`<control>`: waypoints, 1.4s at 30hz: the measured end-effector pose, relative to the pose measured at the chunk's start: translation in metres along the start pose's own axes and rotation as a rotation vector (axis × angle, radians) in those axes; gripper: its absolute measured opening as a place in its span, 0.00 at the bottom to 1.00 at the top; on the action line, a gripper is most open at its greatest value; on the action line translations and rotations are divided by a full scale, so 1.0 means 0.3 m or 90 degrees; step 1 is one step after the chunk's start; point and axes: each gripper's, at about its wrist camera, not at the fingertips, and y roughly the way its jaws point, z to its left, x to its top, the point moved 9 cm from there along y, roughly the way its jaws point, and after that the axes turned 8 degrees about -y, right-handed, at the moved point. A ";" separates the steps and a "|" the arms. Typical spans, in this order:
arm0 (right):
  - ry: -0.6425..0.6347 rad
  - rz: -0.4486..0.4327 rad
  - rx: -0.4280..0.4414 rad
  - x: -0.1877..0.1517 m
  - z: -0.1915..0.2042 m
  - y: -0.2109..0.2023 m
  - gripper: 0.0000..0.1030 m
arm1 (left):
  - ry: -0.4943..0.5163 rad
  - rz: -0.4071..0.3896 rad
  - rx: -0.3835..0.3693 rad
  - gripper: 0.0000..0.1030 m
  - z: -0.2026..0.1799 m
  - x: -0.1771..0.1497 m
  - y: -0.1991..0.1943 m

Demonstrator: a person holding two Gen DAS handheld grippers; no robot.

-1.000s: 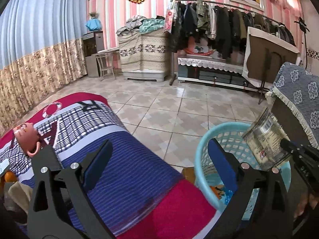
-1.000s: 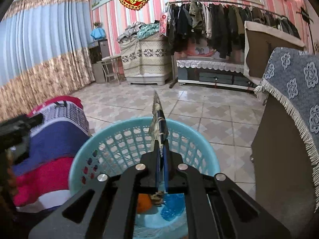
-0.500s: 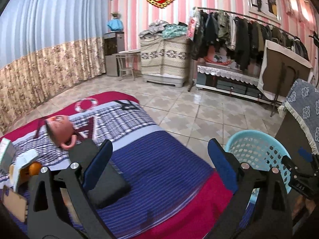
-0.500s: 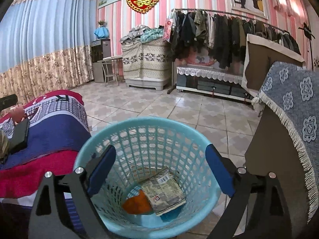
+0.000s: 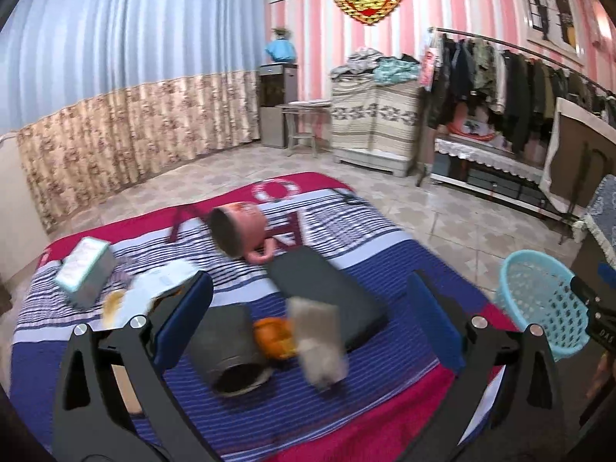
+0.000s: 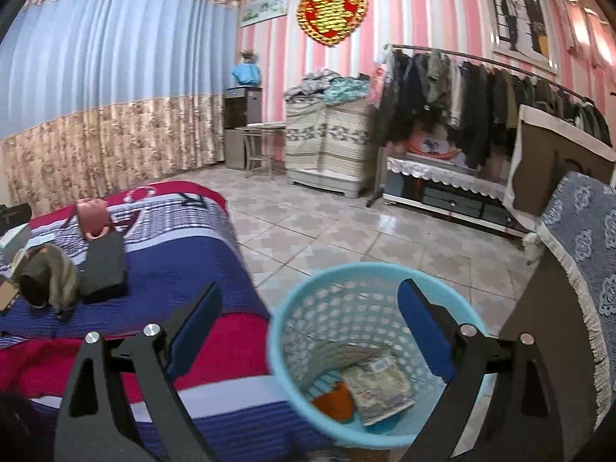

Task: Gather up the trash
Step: 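Move both tools back over the bed toward the black cup and beige cloth, then grasp the black cup with left tool while right tool grasps the beige cloth and carries it to the wastebasket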

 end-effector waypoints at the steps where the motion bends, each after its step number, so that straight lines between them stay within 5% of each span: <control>1: -0.003 -0.001 0.005 0.003 0.020 -0.001 0.88 | -0.002 0.000 0.007 0.95 0.024 -0.003 -0.007; 12: -0.079 -0.020 0.067 0.054 0.329 -0.056 0.95 | -0.082 0.020 0.084 0.95 0.416 -0.092 -0.079; 21: -0.095 -0.013 0.119 0.062 0.477 -0.063 0.96 | -0.122 0.029 0.130 0.95 0.615 -0.152 -0.089; 39: -0.149 0.047 0.203 -0.051 0.757 0.027 0.94 | -0.131 0.062 0.158 0.95 0.723 -0.283 -0.075; 42: -0.146 0.062 0.248 -0.058 0.817 0.047 0.80 | -0.139 0.075 0.148 0.95 0.724 -0.312 -0.066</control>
